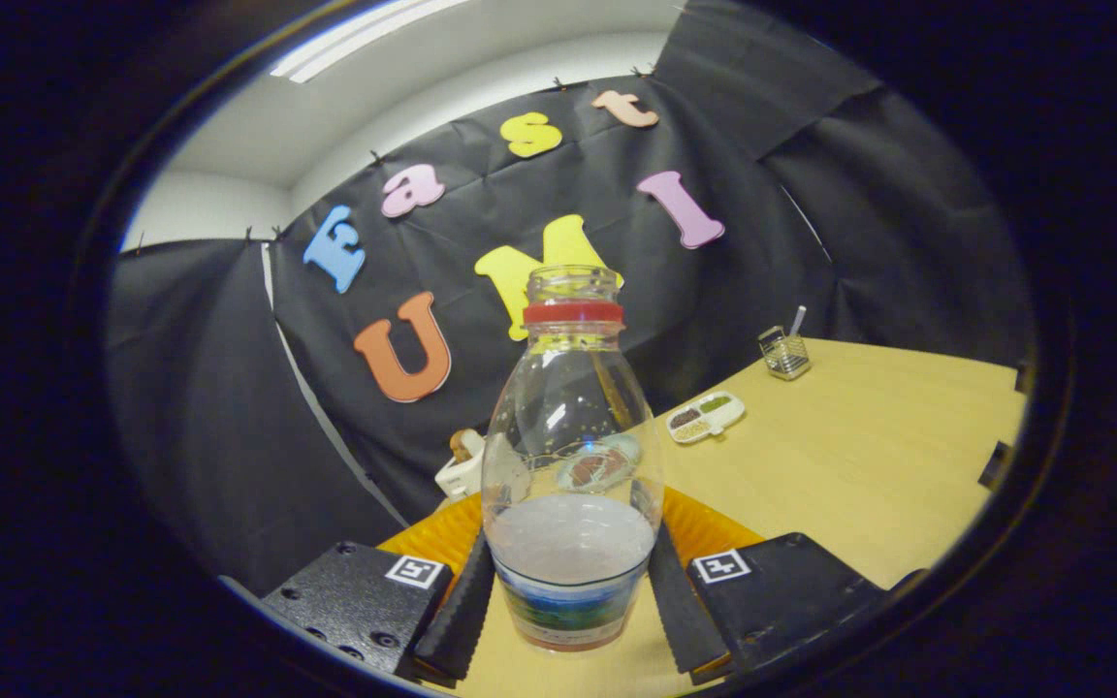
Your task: Take the bottle from table, then pour the juice into the cup, finally place the bottle on the coaster
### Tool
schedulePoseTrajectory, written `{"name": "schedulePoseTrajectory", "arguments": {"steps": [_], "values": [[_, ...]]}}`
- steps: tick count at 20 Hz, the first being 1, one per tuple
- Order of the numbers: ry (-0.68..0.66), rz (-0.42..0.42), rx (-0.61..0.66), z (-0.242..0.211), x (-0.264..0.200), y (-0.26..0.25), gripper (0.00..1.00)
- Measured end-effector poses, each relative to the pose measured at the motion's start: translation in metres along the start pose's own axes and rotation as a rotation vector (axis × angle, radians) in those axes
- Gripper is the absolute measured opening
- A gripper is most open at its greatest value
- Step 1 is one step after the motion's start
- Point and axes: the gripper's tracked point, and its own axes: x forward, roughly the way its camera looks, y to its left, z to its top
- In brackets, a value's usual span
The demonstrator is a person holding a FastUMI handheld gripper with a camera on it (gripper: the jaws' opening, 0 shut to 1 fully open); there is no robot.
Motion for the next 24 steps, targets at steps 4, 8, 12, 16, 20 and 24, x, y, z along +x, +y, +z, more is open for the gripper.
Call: {"name": "schedulePoseTrajectory", "arguments": {"steps": [4, 8, 12, 16, 20, 24], "values": [[-0.041, -0.016, -0.157, -0.005, 0.025, 0.000, 0.79], [-0.081, -0.055, -0.315, -0.022, 0.057, -0.006, 0.79], [-0.135, -0.050, -0.395, -0.035, 0.088, 0.002, 0.80], [-0.130, -0.077, -0.424, -0.048, 0.126, -0.004, 0.80], [-0.090, -0.093, -0.410, -0.070, 0.158, -0.015, 0.81], [-0.074, -0.120, -0.396, -0.088, 0.176, -0.026, 0.81]]}}
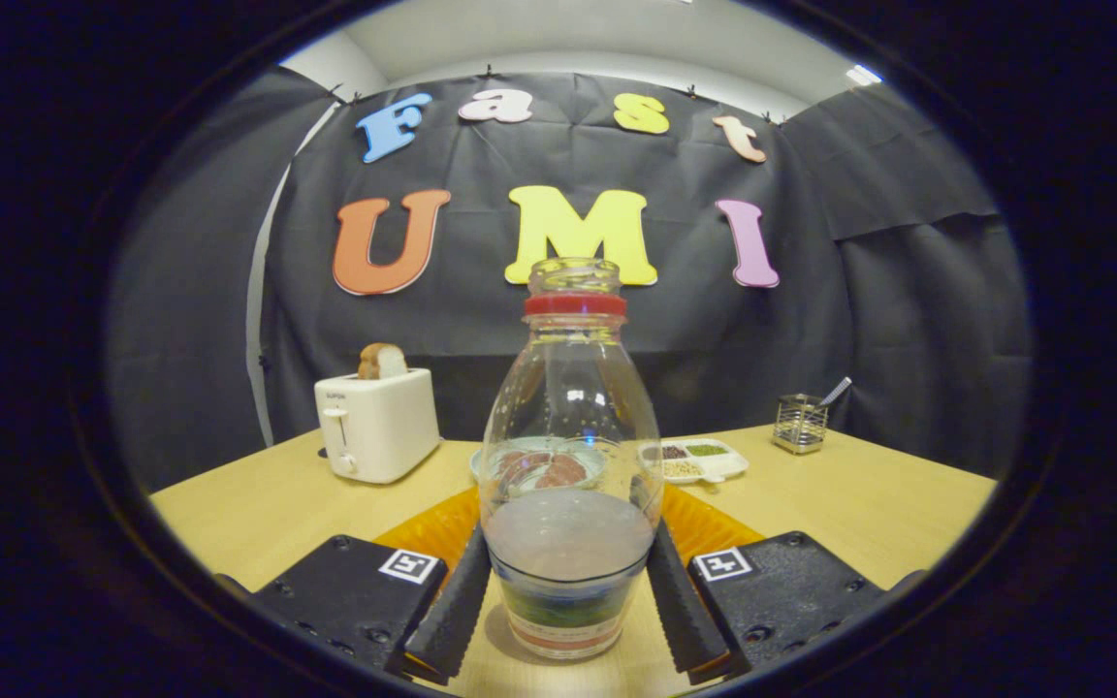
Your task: Take the bottle from table, then pour the juice into the cup, finally place the bottle on the coaster
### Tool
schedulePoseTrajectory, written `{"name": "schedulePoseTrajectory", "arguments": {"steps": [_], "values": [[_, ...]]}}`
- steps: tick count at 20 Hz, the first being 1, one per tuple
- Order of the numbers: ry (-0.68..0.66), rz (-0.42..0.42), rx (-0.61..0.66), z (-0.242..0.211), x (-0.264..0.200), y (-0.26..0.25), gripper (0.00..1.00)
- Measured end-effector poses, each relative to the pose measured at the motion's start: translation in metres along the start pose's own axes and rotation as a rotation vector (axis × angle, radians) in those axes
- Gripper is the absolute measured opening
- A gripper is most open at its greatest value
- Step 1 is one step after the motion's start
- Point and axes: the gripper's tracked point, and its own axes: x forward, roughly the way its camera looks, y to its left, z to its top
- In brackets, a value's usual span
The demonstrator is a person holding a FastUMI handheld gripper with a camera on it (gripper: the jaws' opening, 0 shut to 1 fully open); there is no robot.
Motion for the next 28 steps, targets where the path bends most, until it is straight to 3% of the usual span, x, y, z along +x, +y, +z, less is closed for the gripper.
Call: {"name": "schedulePoseTrajectory", "arguments": {"steps": [8, 10, 12, 13, 20, 28], "values": [[0.017, 0.003, 0.006, -0.019, 0.013, 0.006, 0.83], [0.041, -0.001, 0.017, -0.025, 0.014, 0.005, 0.87], [0.058, 0.004, 0.021, -0.027, 0.011, 0.009, 0.99], [0.060, 0.003, 0.020, -0.026, 0.010, 0.011, 0.99], [0.014, 0.040, 0.055, 0.008, -0.019, 0.011, 0.99], [-0.045, 0.010, 0.074, 0.042, -0.069, -0.015, 1.00]]}}
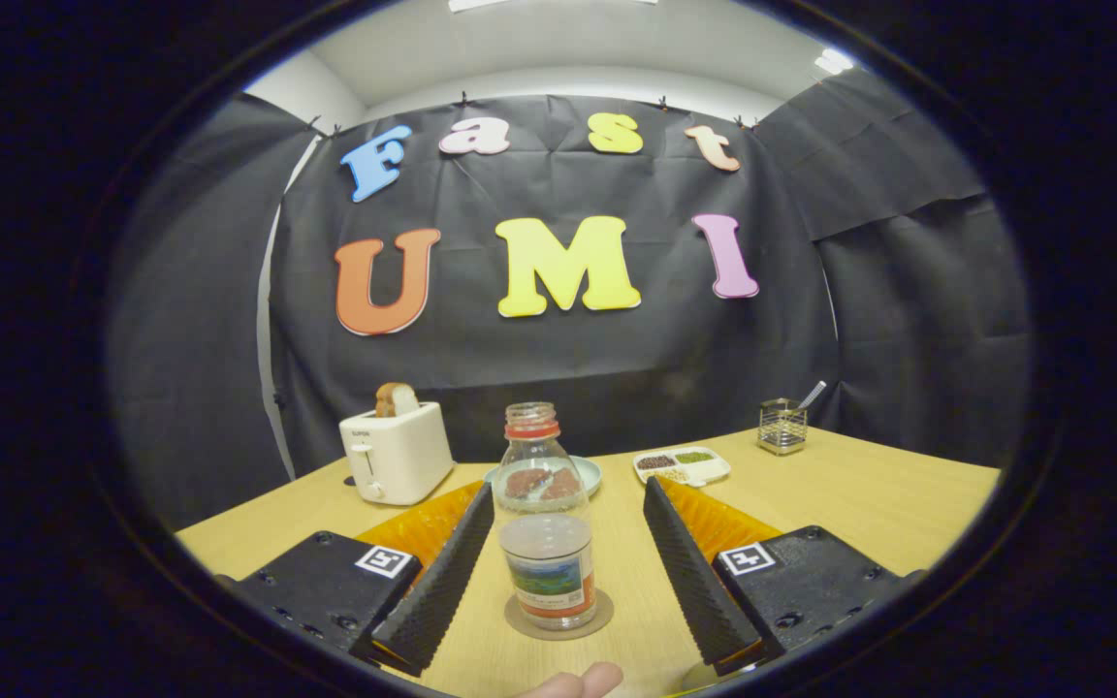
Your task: Take the bottle from table, then pour the juice into the cup, finally place the bottle on the coaster
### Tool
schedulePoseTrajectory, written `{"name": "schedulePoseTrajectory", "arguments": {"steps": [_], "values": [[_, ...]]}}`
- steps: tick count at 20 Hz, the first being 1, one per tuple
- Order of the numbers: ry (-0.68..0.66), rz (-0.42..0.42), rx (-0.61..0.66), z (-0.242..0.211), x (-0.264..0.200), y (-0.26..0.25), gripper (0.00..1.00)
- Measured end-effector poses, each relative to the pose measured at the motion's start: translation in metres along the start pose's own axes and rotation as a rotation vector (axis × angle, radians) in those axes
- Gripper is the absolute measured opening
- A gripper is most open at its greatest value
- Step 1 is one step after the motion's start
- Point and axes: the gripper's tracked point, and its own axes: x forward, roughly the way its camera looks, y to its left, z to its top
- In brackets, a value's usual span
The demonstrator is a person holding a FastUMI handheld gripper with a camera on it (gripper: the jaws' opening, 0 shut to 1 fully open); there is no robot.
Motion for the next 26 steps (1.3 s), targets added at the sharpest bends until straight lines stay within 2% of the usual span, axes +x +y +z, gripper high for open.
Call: {"name": "schedulePoseTrajectory", "arguments": {"steps": [2, 10, 16, 26], "values": [[0.007, -0.020, -0.033, 0.006, -0.013, -0.006, 1.00], [-0.035, 0.070, 0.020, 0.084, -0.073, 0.003, 0.99], [-0.040, 0.047, -0.011, 0.141, -0.120, 0.000, 0.99], [-0.035, 0.051, -0.007, 0.206, -0.204, 0.001, 0.99]]}}
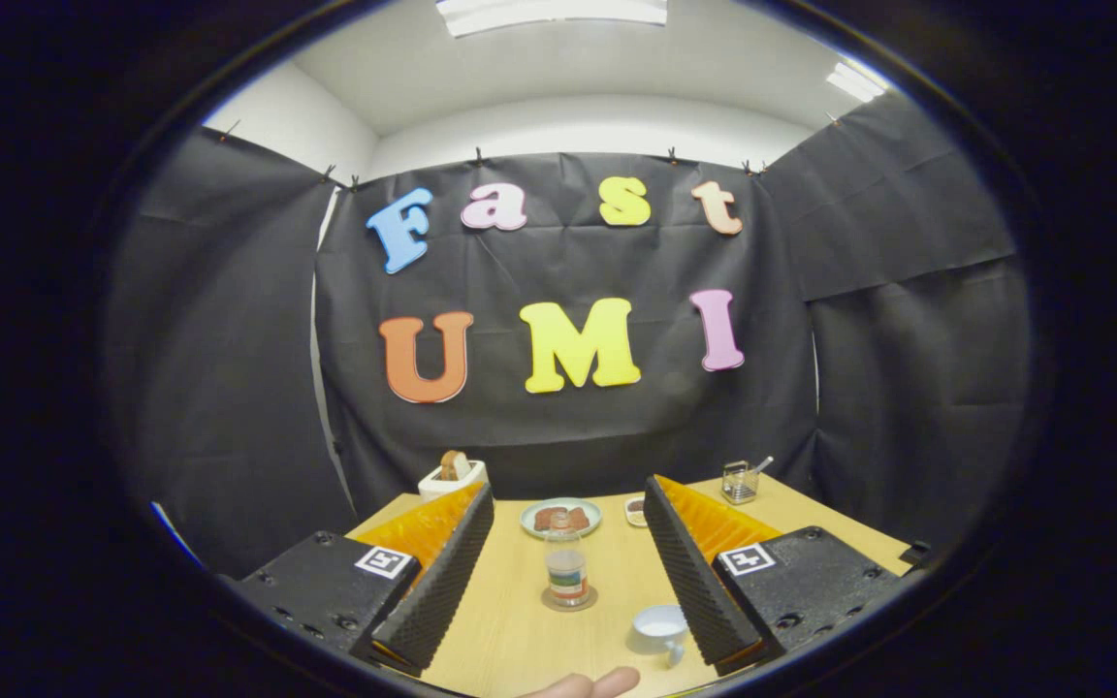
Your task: Take the bottle from table, then pour the juice into the cup, finally place the bottle on the coaster
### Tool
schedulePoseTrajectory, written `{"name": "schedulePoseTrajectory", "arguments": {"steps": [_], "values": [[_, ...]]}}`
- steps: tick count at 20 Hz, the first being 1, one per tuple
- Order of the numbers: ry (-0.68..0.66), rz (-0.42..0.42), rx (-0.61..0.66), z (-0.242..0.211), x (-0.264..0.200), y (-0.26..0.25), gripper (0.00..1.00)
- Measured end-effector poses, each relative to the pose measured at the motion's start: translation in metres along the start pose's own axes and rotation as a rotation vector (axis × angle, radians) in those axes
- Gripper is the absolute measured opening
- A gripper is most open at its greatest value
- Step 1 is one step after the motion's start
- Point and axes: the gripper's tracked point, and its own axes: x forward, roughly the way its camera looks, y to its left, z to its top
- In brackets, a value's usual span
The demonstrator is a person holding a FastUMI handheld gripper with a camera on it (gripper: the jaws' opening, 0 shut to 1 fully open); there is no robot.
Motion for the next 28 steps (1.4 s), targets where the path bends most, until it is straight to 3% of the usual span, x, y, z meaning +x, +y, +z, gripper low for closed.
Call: {"name": "schedulePoseTrajectory", "arguments": {"steps": [12, 28], "values": [[-0.036, 0.006, -0.032, 0.075, -0.083, 0.010, 0.99], [-0.065, -0.017, -0.076, 0.085, -0.112, 0.023, 0.99]]}}
